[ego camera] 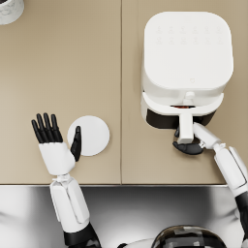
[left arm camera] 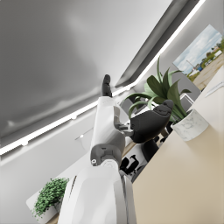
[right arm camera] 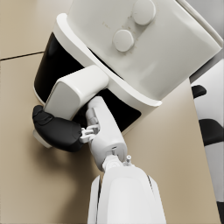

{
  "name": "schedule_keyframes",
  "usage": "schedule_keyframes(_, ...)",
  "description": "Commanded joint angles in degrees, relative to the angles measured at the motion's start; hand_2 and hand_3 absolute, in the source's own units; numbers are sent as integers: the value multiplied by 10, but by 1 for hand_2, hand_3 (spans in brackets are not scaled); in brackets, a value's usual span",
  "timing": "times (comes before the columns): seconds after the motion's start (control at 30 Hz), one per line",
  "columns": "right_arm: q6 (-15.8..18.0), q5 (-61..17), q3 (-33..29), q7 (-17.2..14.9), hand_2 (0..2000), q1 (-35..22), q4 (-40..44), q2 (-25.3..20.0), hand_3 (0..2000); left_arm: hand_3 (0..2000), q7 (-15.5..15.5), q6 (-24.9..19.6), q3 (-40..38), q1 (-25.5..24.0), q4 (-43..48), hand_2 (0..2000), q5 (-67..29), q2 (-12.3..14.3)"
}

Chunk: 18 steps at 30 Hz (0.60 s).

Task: Pick up the drumstick and place it into the air fryer

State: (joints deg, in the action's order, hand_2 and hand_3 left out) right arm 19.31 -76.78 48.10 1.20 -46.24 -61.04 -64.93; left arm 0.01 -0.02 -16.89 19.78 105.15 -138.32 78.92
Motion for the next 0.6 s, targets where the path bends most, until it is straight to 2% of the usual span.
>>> schedule_keyframes(0.03,-5,0,19,-2,2000,-68,30,-166,2000,0,0,0,6,8,-2,0,0,-4)
schedule_keyframes(0.1,-18,0,19,-3,2000,-63,25,-166,2000,0,0,0,3,4,-9,0,0,-4)
schedule_keyframes(0.13,-23,-1,16,-2,2000,-28,40,-15,2000,0,0,0,4,-1,-6,0,0,-3)
schedule_keyframes(0.6,-29,0,20,-2,2000,-35,50,-19,2000,0,0,0,3,-3,-11,0,0,-4)
